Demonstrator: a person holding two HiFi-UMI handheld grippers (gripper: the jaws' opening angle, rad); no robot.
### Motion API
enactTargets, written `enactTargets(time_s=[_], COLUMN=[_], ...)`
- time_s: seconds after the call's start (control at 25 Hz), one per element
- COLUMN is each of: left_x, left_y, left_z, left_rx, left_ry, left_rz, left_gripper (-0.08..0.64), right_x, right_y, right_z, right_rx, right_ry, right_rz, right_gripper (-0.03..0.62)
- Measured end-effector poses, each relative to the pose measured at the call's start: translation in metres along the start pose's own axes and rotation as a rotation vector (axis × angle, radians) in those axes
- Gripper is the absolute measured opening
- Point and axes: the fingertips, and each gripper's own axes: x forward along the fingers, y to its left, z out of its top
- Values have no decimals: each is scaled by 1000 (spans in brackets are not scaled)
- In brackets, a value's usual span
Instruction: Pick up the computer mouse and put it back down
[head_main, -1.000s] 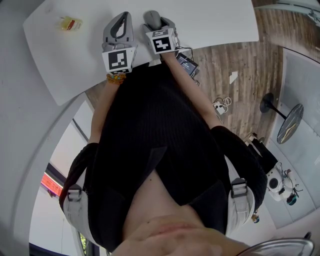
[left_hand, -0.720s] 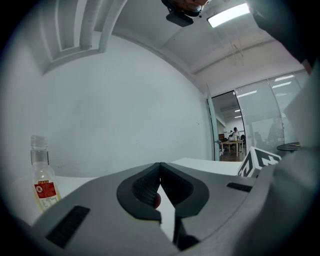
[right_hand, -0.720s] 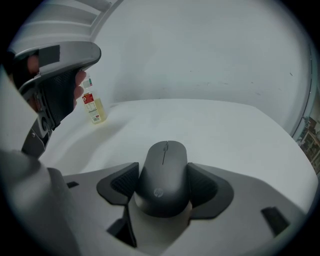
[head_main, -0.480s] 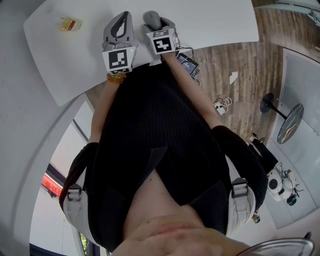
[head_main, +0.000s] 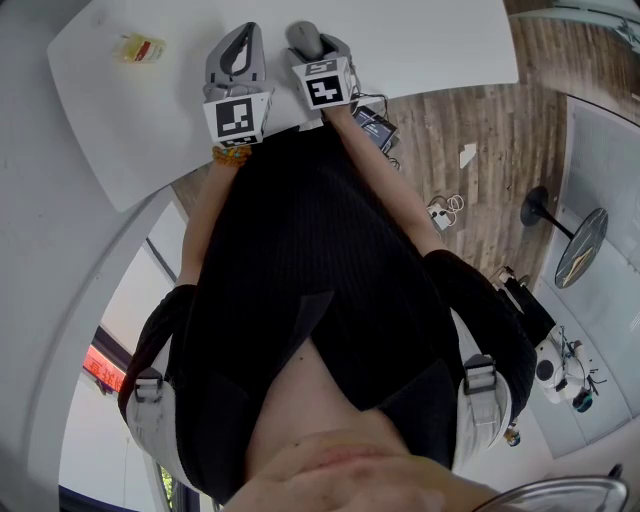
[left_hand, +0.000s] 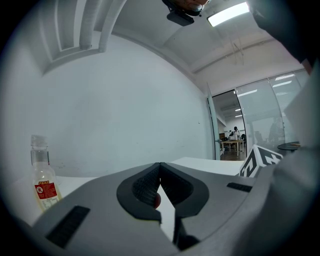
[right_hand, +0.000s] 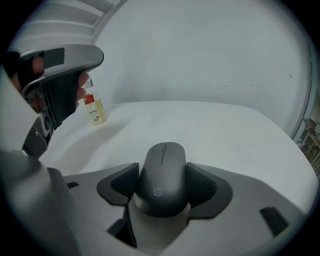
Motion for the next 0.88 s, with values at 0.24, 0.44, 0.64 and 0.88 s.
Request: enactTargets(time_s=[0.24, 0.44, 0.64, 0.88], left_x=[-2, -2, 0, 1], left_y=[2, 7, 9, 12], left_z=[0, 0, 1, 11], left_rx=[-1, -1, 5, -8], left_ry=[0, 0, -3, -25], left_rz=[10, 13, 16, 21], left_gripper=[14, 14, 14, 14], right_x=[-10, -24, -46, -78], right_y=[-4, -6, -5, 2], right_z=[16, 47, 82, 123], right_rx=[7, -12, -33, -64], right_ry=[-77, -201, -362, -542], right_rz=[-20, -54, -70, -73], right_gripper=[288, 288, 288, 288])
